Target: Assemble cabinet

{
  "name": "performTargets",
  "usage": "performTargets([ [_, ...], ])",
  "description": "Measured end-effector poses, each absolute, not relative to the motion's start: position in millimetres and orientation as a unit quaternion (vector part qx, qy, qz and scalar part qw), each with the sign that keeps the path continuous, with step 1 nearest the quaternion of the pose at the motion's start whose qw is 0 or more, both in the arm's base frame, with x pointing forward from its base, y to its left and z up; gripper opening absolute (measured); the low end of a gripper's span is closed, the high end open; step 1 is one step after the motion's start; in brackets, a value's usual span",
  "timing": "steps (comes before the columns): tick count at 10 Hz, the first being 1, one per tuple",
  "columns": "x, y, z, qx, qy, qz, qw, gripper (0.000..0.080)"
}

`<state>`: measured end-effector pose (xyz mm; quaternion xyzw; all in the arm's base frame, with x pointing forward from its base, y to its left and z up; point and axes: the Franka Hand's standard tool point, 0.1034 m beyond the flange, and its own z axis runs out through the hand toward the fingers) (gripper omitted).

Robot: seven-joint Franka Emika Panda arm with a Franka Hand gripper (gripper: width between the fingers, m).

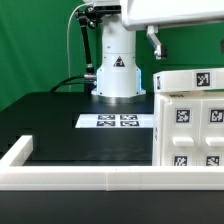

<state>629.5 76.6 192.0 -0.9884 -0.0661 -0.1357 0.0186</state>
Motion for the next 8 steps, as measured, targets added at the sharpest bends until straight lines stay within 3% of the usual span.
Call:
performTargets([
  [4,630.5,73.6,192.5,-0.971,-0.198,-0.136,-0.006,0.0796],
  [8,626.6,75.2,192.1,-0.896,-0.431,-0.093,-0.051,0.0796],
])
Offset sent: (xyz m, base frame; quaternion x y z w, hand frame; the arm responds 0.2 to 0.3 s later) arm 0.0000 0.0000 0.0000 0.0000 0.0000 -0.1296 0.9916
